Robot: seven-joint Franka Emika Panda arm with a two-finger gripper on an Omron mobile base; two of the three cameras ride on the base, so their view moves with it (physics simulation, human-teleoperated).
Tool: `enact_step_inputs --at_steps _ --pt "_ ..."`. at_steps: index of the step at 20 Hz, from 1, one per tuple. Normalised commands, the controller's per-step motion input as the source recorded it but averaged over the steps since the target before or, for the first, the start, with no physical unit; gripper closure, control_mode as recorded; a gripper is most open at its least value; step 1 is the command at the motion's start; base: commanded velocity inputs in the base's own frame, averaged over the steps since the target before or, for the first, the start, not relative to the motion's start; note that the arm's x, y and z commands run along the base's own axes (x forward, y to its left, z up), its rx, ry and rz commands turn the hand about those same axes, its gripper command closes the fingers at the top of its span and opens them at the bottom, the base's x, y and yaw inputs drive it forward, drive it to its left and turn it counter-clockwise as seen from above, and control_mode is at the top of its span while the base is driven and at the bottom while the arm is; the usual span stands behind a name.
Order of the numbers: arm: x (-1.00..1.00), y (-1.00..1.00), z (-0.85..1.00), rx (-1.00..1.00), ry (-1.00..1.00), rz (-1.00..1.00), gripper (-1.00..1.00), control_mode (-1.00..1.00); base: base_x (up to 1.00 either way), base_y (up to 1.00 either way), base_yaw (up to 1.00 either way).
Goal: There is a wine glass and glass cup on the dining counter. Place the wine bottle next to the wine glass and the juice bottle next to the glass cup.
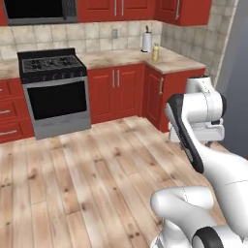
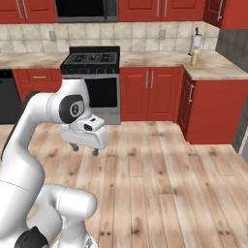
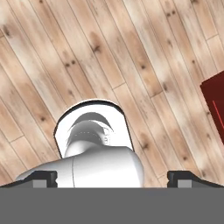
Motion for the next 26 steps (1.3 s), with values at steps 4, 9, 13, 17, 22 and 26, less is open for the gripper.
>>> enact_step_inputs --at_steps 4,9,13,17,22,26 --pt "0.0 0.0 0.0 0.0 0.0 0.0 -1.0 1.0 0.94 0.0 0.0" --pt "0.0 0.0 0.0 0.0 0.0 0.0 -1.0 1.0 0.94 0.0 0.0" --pt "0.0 0.0 0.0 0.0 0.0 0.0 -1.0 1.0 0.94 0.0 0.0" --pt "0.0 0.0 0.0 0.0 0.0 0.0 -1.0 1.0 0.94 0.0 0.0" --pt "0.0 0.0 0.0 0.0 0.0 0.0 -1.0 1.0 0.92 0.0 -0.07" --pt "0.0 0.0 0.0 0.0 0.0 0.0 -1.0 1.0 0.85 0.0 -0.16"
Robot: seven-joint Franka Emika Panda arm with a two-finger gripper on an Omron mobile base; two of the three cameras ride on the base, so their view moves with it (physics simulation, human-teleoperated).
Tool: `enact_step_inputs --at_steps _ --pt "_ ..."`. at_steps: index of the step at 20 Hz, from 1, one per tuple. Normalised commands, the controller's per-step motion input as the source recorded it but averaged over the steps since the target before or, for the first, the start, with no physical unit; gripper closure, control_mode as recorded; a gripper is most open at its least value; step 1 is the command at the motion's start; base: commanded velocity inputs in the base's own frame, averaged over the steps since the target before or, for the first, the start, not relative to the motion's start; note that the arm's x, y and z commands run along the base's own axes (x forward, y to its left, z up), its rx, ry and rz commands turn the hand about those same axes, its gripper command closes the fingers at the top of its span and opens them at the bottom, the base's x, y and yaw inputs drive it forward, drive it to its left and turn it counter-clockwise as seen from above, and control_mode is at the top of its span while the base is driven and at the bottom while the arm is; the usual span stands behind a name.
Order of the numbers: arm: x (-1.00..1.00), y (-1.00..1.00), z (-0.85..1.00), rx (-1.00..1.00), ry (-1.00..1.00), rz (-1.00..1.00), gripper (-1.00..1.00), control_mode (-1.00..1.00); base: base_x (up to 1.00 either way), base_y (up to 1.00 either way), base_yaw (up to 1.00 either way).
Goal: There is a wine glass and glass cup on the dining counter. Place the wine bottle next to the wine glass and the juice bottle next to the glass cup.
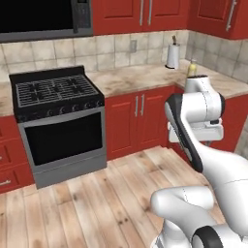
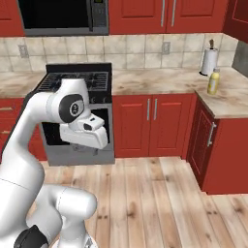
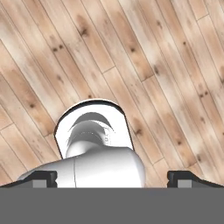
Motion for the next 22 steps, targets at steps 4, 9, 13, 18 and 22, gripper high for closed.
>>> enact_step_inputs --at_steps 4,9,13,18,22 --pt "0.0 0.0 0.0 0.0 0.0 0.0 -1.0 1.0 0.75 0.0 -0.28" --pt "0.0 0.0 0.0 0.0 0.0 0.0 -1.0 1.0 0.61 0.02 -0.43" --pt "0.0 0.0 0.0 0.0 0.0 0.0 -1.0 1.0 0.56 0.03 -0.48" --pt "0.0 0.0 0.0 0.0 0.0 0.0 -1.0 1.0 0.64 0.1 -0.43" --pt "0.0 0.0 0.0 0.0 0.0 0.0 -1.0 1.0 0.86 0.22 -0.22"
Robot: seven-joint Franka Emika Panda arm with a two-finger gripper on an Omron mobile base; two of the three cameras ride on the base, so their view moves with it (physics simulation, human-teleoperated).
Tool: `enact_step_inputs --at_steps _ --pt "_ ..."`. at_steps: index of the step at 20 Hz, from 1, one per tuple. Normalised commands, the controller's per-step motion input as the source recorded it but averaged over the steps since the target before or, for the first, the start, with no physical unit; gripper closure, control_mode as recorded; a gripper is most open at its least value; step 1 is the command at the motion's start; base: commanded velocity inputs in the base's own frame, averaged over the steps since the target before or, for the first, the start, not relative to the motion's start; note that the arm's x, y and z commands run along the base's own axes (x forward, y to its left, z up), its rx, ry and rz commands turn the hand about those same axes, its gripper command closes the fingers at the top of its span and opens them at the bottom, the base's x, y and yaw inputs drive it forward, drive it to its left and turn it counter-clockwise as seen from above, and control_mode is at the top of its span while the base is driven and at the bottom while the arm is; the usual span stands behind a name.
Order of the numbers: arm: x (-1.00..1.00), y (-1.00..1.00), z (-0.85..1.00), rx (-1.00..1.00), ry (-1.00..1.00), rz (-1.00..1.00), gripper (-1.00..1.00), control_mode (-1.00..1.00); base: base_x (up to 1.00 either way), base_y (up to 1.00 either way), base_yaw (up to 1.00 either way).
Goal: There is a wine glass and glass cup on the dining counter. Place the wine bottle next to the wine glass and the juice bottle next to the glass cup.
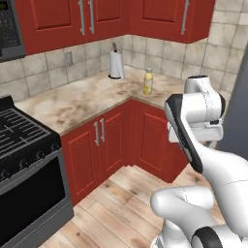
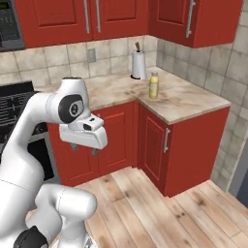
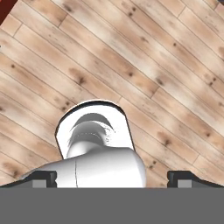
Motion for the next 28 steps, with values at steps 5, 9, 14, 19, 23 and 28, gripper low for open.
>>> enact_step_inputs --at_steps 5,9,14,19,23,28 --pt "0.0 0.0 0.0 0.0 0.0 0.0 -1.0 1.0 0.9 0.29 -0.19" --pt "0.0 0.0 0.0 0.0 0.0 0.0 -1.0 1.0 0.89 0.28 -0.2" --pt "0.0 0.0 0.0 0.0 0.0 0.0 -1.0 1.0 0.62 0.08 -0.43" --pt "0.0 0.0 0.0 0.0 0.0 0.0 -1.0 1.0 0.56 0.09 -0.49" --pt "0.0 0.0 0.0 0.0 0.0 0.0 -1.0 1.0 0.65 0.17 -0.42" --pt "0.0 0.0 0.0 0.0 0.0 0.0 -1.0 1.0 0.77 0.39 -0.27"
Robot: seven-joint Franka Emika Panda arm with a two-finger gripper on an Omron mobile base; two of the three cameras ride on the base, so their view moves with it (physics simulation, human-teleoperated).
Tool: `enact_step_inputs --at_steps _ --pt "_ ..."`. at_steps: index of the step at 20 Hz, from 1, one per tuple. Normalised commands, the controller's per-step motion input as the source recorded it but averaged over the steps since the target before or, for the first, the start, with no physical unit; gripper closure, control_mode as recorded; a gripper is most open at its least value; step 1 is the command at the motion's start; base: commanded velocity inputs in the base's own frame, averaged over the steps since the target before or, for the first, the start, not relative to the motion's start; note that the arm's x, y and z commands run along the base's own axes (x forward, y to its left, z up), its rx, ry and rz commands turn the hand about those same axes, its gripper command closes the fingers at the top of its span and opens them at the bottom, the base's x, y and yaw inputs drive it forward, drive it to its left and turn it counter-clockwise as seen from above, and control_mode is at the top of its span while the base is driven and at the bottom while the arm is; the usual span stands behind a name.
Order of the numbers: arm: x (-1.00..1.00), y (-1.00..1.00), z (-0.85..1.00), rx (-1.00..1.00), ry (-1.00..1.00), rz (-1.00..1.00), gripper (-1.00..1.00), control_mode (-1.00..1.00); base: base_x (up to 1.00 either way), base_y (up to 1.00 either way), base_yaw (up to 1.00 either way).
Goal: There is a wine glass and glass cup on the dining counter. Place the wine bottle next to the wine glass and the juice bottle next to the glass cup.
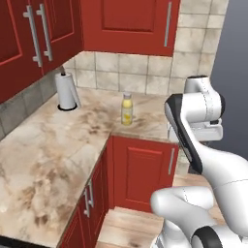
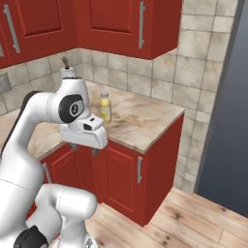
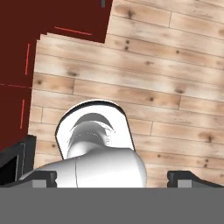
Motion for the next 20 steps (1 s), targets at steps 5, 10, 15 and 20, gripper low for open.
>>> enact_step_inputs --at_steps 5,10,15,20 --pt "0.0 0.0 0.0 0.0 0.0 0.0 -1.0 1.0 0.68 0.43 -0.17" --pt "0.0 0.0 0.0 0.0 0.0 0.0 -1.0 1.0 0.44 0.24 -0.07" --pt "0.0 0.0 0.0 0.0 0.0 0.0 -1.0 1.0 0.14 0.03 -0.04" --pt "0.0 0.0 0.0 0.0 0.0 0.0 -1.0 1.0 0.7 0.01 -0.03"
